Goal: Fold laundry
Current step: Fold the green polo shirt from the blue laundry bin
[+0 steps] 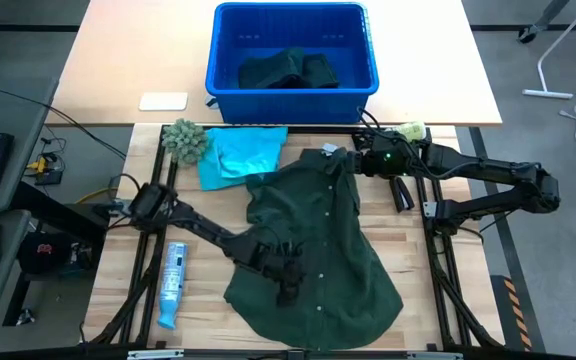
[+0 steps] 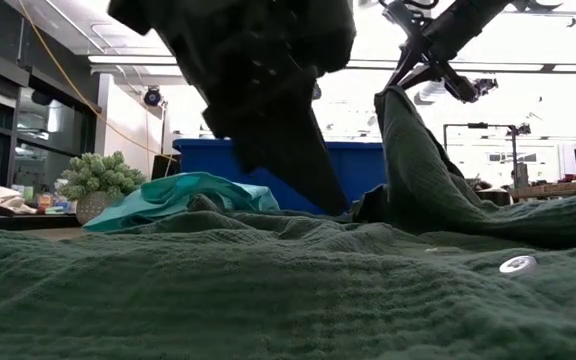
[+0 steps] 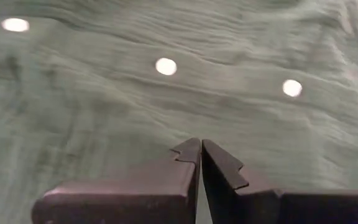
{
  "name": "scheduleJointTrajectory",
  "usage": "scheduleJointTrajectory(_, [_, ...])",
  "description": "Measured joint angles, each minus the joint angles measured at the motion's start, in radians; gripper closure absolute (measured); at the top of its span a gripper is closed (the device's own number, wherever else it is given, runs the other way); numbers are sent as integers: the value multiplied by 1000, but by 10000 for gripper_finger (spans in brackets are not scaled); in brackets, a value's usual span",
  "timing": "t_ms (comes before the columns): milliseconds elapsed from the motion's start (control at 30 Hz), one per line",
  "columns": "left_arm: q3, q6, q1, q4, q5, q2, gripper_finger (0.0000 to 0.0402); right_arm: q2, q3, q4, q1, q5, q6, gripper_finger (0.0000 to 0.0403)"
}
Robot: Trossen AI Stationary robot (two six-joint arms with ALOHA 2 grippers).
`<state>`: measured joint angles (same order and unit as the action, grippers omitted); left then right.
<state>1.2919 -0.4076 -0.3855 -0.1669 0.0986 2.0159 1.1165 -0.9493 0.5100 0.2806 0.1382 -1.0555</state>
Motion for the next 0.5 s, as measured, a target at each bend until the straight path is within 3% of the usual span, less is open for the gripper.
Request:
scheduleJointTrajectory(233, [0, -10, -45, 16, 28, 3, 401, 0, 0, 3, 0, 2, -17, 403])
scheduleJointTrajectory(500, [44, -62, -48, 107, -3, 95, 401, 0, 0, 0, 0, -2, 21, 403])
